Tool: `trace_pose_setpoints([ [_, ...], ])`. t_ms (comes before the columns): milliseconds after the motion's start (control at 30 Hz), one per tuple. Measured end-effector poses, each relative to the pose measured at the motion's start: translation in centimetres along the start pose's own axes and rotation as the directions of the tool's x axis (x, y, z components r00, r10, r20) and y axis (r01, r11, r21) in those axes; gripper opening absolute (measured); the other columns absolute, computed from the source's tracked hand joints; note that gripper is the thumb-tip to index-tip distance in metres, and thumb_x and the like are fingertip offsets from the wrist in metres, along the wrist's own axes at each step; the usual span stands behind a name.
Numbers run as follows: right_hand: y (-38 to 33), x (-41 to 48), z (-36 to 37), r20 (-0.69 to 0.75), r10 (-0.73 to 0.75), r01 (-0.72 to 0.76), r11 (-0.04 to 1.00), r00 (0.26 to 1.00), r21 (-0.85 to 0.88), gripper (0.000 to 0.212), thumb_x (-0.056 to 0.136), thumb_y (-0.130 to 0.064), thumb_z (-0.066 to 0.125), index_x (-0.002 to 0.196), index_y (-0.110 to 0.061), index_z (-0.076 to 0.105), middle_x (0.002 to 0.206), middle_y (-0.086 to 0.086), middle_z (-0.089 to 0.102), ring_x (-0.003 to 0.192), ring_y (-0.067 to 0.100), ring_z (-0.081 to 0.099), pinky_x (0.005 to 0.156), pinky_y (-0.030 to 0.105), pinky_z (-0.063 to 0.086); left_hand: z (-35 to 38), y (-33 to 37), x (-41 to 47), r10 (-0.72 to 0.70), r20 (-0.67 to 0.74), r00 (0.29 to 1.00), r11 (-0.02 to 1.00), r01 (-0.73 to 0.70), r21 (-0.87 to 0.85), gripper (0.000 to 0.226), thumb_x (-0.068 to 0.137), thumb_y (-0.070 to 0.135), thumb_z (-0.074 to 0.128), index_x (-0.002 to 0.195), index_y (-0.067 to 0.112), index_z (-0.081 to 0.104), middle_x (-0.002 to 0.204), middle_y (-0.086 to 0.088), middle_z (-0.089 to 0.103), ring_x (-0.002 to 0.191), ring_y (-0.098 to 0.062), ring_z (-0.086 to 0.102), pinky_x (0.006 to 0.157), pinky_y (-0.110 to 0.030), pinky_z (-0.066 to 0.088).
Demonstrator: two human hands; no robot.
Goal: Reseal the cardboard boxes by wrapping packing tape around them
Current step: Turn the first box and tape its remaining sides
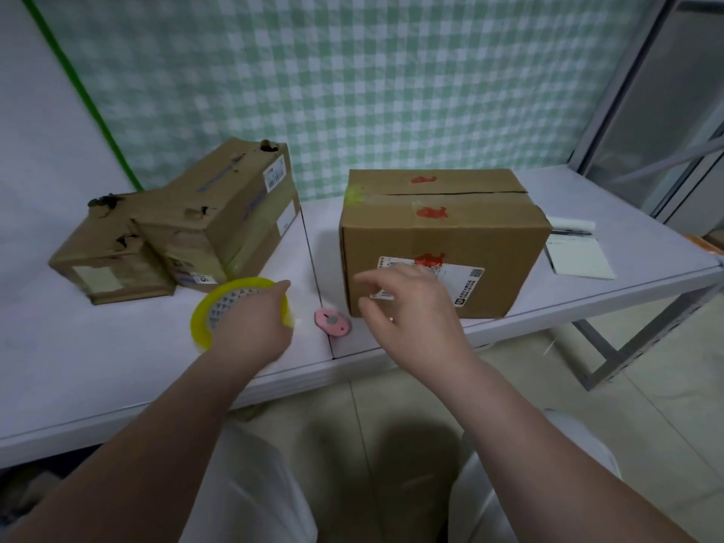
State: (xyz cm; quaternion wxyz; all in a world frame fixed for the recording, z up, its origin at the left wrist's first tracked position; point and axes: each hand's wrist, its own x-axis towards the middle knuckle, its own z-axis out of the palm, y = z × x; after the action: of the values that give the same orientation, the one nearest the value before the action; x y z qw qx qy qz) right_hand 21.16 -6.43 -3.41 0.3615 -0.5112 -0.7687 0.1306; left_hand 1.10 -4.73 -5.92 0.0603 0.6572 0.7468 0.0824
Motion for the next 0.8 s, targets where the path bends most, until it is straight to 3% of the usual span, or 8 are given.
trace_pose_setpoints([
  [167, -0.6, -0.2, 0.8, 0.328, 0.181, -0.261, 0.94, 0.927, 0.218, 0.024, 0.088, -0.04, 0.065, 0.104, -0.024, 0.074, 0.087, -0.014, 0.069, 0.081, 0.001, 0.061, 0.076, 0.022, 0.048, -1.8, -0.4, -1.5, -0.017, -0.114, 0.993, 0.904, -0.033, -0.426, 0.065, 0.084, 0.021, 0.067, 0.142, 0.028, 0.039, 0.132, -0.009, 0.055, 0.121, -0.024, 0.05, 0.092, -0.031, 0.041],
  [267, -1.4, -0.5, 1.6, 0.418, 0.183, -0.352, 0.858, 0.89, 0.374, 0.024, 0.089, -0.041, 0.065, 0.101, -0.022, 0.075, 0.092, -0.008, 0.073, 0.087, 0.006, 0.066, 0.08, 0.026, 0.051, -3.2, 0.3, -3.6, -0.046, -0.057, 0.997, 0.625, -0.016, -0.78, 0.062, 0.081, 0.017, 0.072, 0.136, 0.031, 0.047, 0.107, -0.01, 0.062, 0.094, -0.016, 0.059, 0.075, -0.027, 0.049],
  [300, -1.7, -0.7, 1.7, 0.439, 0.175, -0.375, 0.825, 0.881, 0.422, 0.026, 0.088, -0.042, 0.065, 0.1, -0.022, 0.074, 0.093, -0.007, 0.073, 0.09, 0.009, 0.066, 0.085, 0.03, 0.05, -3.6, 0.6, -4.4, -0.022, -0.017, 1.0, 0.511, -0.004, -0.86, 0.061, 0.077, 0.022, 0.075, 0.132, 0.035, 0.05, 0.099, -0.018, 0.063, 0.086, -0.018, 0.06, 0.073, -0.035, 0.052],
  [367, -2.2, -1.1, 1.7, 0.478, 0.15, -0.403, 0.776, 0.865, 0.485, 0.031, 0.081, -0.05, 0.064, 0.092, -0.022, 0.072, 0.088, -0.007, 0.071, 0.087, 0.011, 0.064, 0.085, 0.033, 0.049, -4.2, 1.2, -5.7, 0.024, 0.036, 0.999, 0.383, 0.024, -0.923, 0.055, 0.067, 0.035, 0.076, 0.118, 0.043, 0.057, 0.099, -0.035, 0.057, 0.08, -0.028, 0.059, 0.077, -0.052, 0.052],
  [467, -2.5, -1.8, 1.0, 0.53, 0.14, -0.47, 0.68, 0.837, 0.563, 0.029, 0.074, -0.049, 0.065, 0.085, -0.023, 0.064, 0.087, -0.001, 0.067, 0.086, 0.012, 0.062, 0.079, 0.03, 0.046, -4.6, 2.3, -7.0, 0.023, 0.069, 0.997, 0.259, 0.061, -0.964, 0.04, 0.079, 0.019, 0.074, 0.112, 0.035, 0.059, 0.095, -0.038, 0.055, 0.074, -0.029, 0.056, 0.066, -0.042, 0.05],
  [633, -2.6, -3.3, -0.4, 0.544, 0.147, -0.532, 0.523, 0.826, 0.666, 0.02, 0.085, -0.027, 0.068, 0.089, -0.012, 0.055, 0.082, 0.008, 0.059, 0.077, 0.016, 0.057, 0.077, 0.032, 0.047, -5.1, 3.7, -8.0, 0.048, 0.075, 0.996, 0.362, 0.052, -0.931, 0.023, 0.088, 0.018, 0.063, 0.107, 0.03, 0.059, 0.075, -0.018, 0.058, 0.066, -0.02, 0.057, 0.06, -0.031, 0.047],
  [700, -2.6, -3.7, -0.9, 0.512, 0.186, -0.524, 0.533, 0.839, 0.665, 0.026, 0.077, -0.034, 0.067, 0.088, -0.014, 0.053, 0.081, 0.009, 0.055, 0.076, 0.018, 0.053, 0.073, 0.036, 0.045, -5.1, 3.9, -7.8, 0.045, 0.013, 0.999, 0.492, -0.011, -0.871, 0.017, 0.089, 0.024, 0.062, 0.104, 0.031, 0.063, 0.067, -0.005, 0.056, 0.063, -0.01, 0.054, 0.063, -0.028, 0.044],
  [800, -2.4, -4.2, -1.8, 0.447, 0.263, -0.507, 0.606, 0.855, 0.613, 0.028, 0.071, -0.041, 0.064, 0.081, -0.018, 0.051, 0.076, 0.005, 0.05, 0.071, 0.015, 0.048, 0.068, 0.034, 0.038, -5.2, 4.3, -7.7, 0.059, -0.12, 0.991, 0.659, -0.129, -0.741, 0.011, 0.086, 0.027, 0.065, 0.094, 0.033, 0.069, 0.085, 0.004, 0.059, 0.065, -0.003, 0.049, 0.066, -0.025, 0.038],
])
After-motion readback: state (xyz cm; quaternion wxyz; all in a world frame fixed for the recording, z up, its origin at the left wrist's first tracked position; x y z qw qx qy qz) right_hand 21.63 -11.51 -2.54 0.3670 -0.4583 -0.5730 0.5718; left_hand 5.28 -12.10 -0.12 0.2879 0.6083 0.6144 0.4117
